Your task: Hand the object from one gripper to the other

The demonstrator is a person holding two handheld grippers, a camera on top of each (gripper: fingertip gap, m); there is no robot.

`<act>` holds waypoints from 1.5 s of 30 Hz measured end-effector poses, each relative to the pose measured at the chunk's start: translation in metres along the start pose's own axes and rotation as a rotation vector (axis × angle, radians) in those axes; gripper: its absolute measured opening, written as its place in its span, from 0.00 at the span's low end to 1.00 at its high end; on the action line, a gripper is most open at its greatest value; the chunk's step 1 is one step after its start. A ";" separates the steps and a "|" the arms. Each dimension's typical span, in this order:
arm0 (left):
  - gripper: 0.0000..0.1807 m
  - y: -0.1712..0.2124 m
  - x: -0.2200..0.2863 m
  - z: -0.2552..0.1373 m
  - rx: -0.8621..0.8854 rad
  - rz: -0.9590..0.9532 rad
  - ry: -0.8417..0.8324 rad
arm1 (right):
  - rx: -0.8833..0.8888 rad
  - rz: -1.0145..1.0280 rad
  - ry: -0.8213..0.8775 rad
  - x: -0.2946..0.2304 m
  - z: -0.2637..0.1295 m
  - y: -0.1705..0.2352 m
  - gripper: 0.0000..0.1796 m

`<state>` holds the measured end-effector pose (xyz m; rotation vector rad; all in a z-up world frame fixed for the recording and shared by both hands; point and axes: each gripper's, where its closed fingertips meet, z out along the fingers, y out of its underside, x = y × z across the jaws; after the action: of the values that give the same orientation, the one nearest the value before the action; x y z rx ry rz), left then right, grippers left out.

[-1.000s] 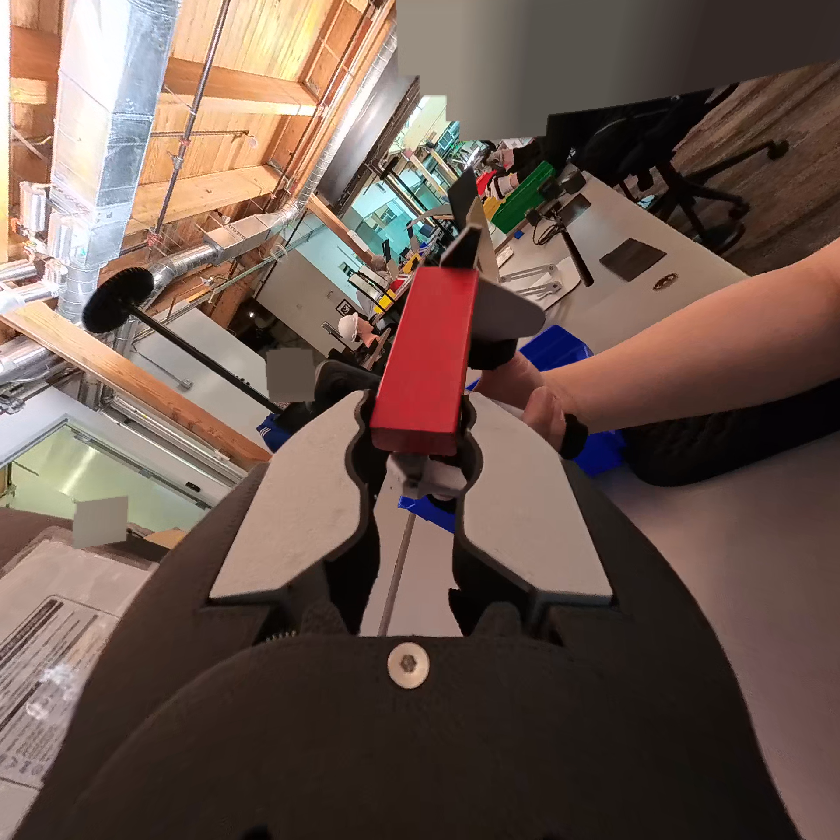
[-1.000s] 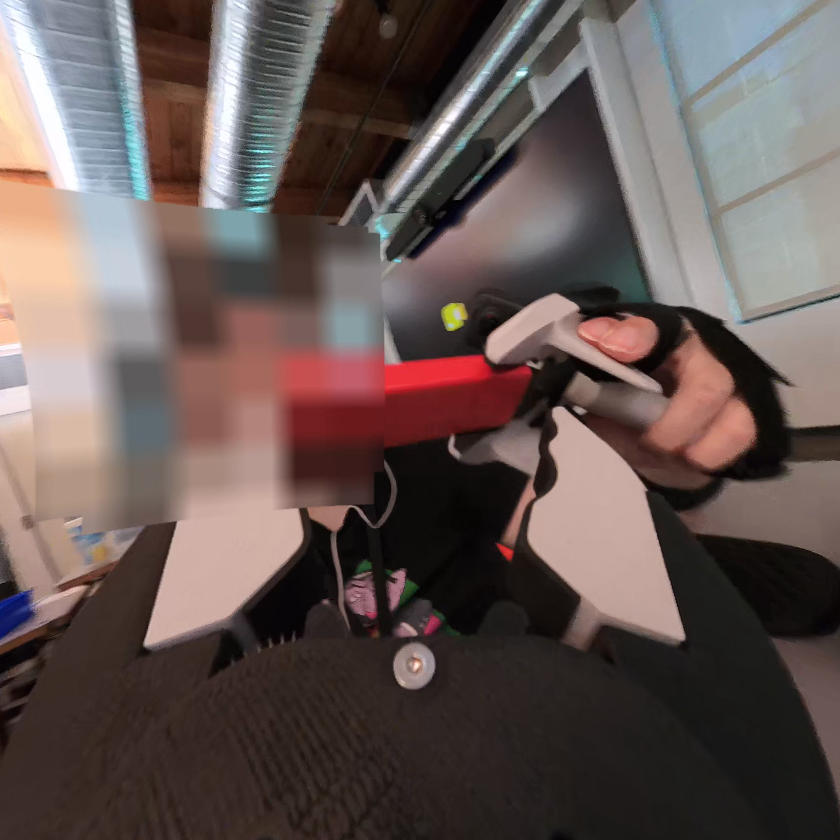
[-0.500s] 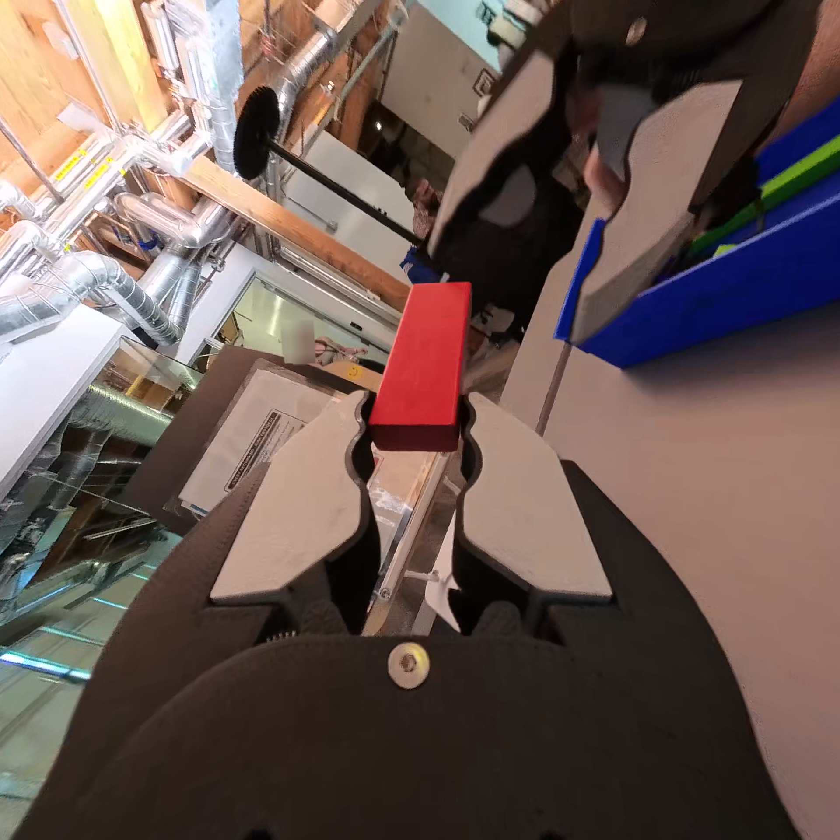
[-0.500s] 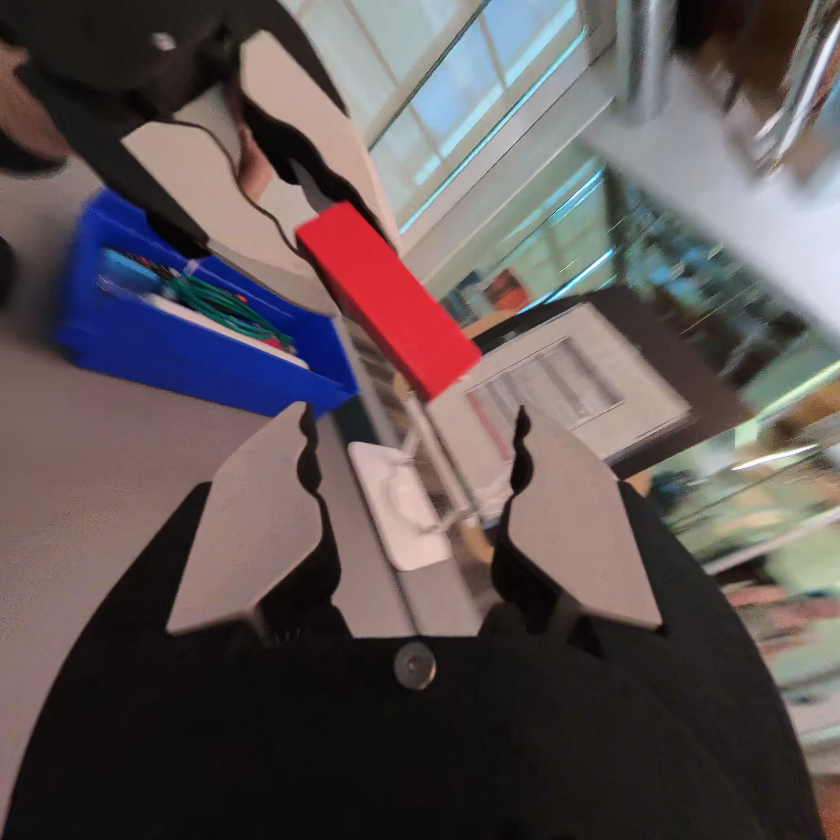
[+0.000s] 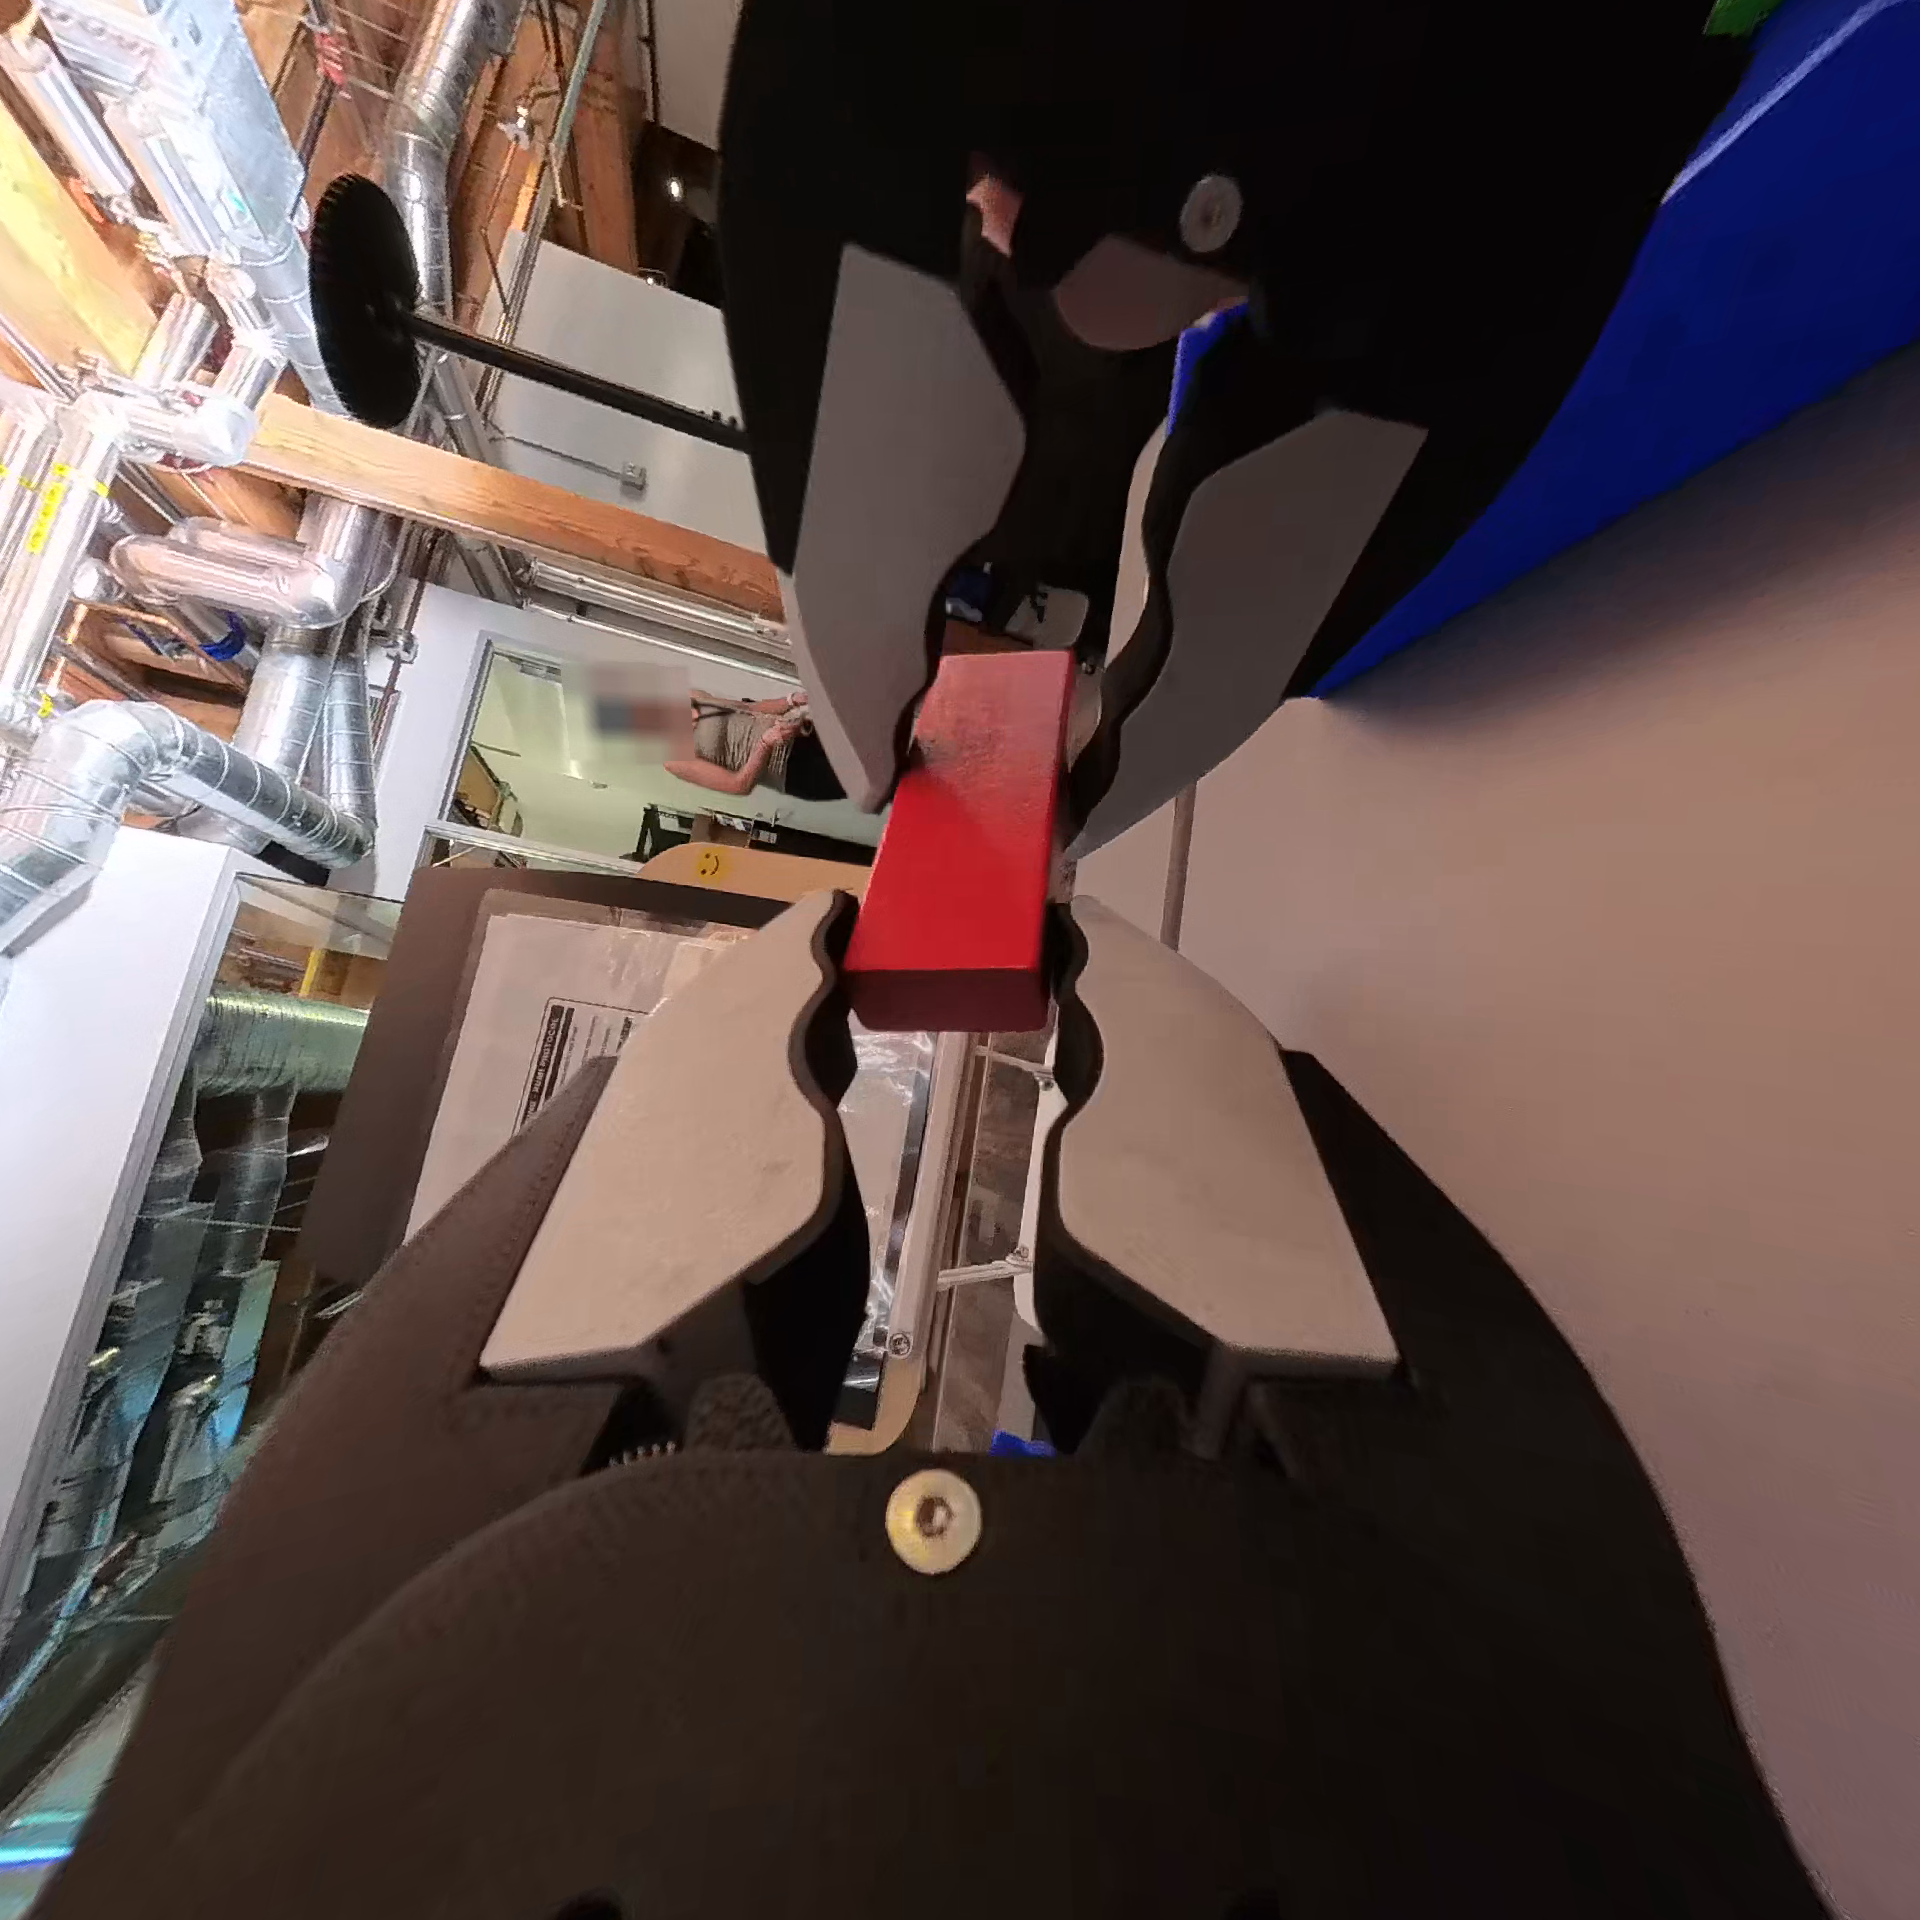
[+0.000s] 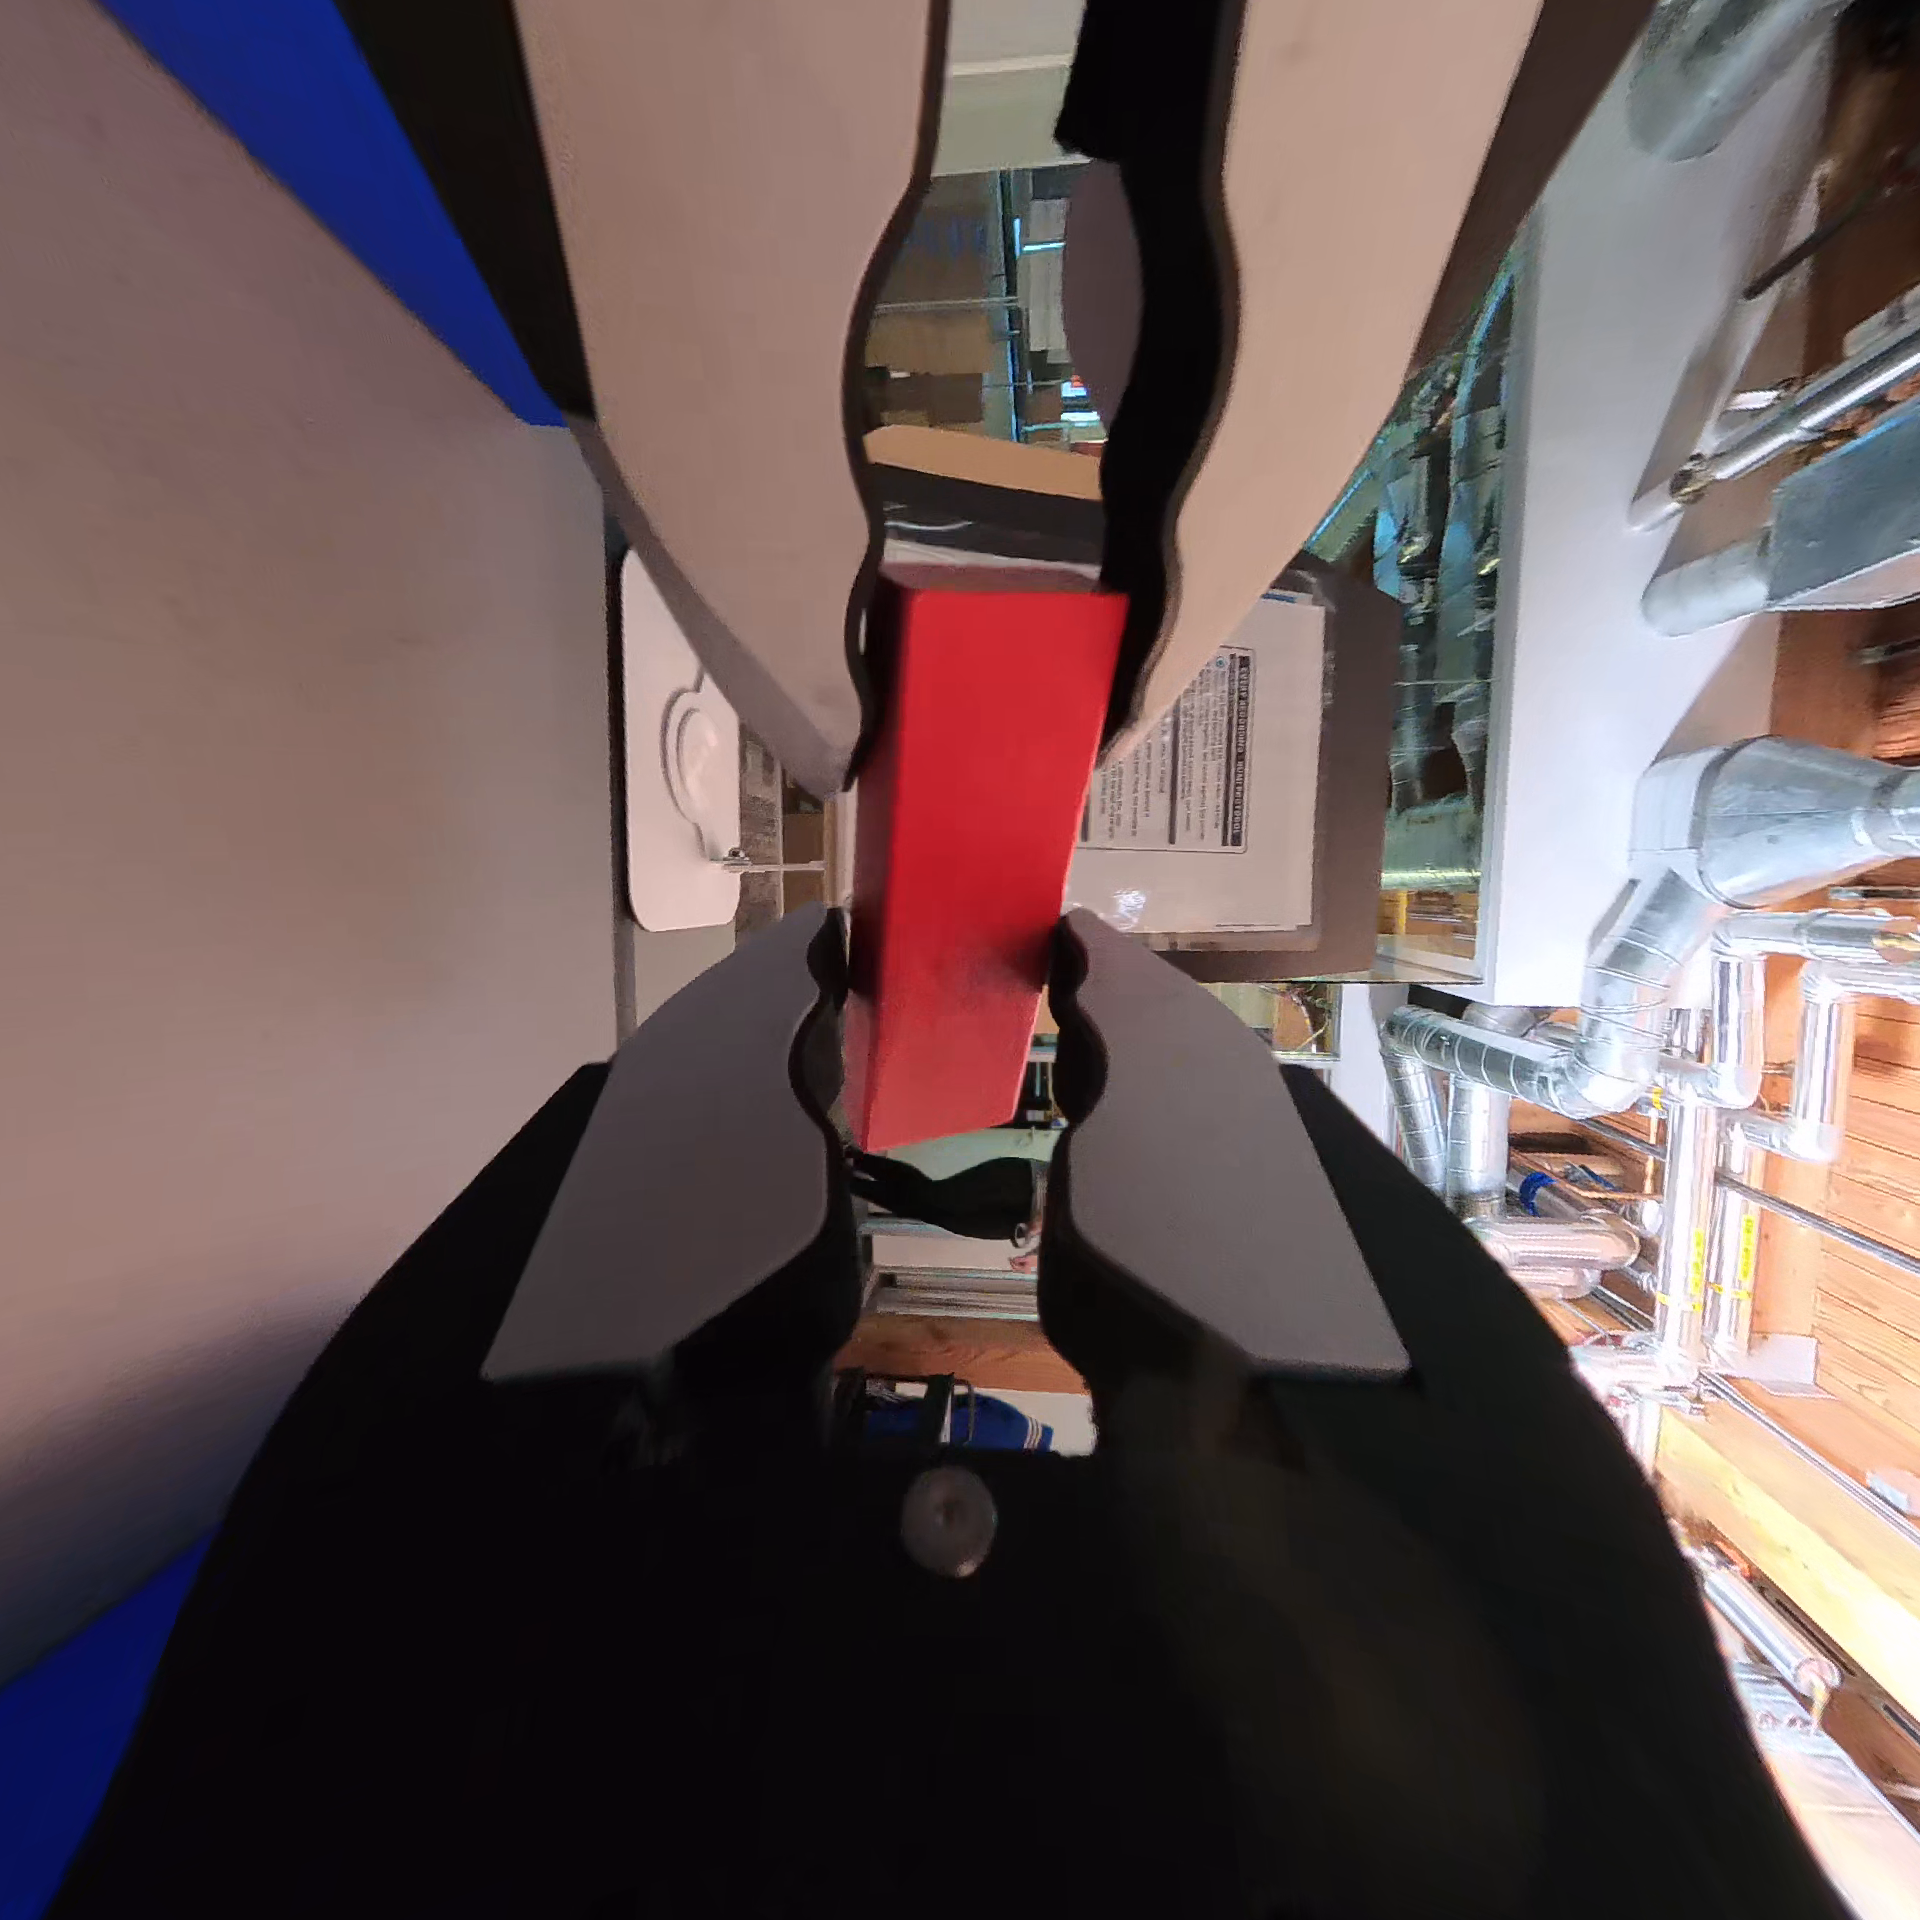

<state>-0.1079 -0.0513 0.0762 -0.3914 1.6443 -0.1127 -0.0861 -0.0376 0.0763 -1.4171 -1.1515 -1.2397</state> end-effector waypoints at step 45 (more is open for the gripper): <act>0.09 -0.036 -0.095 -0.061 0.481 -0.800 -0.149 | 1.237 2.015 -0.315 0.097 -0.043 -0.004 0.29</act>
<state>-0.1556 -0.0641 0.1836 -0.6433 1.1794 -1.0301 -0.0911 -0.0709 0.1769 -0.9119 -0.0406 1.0016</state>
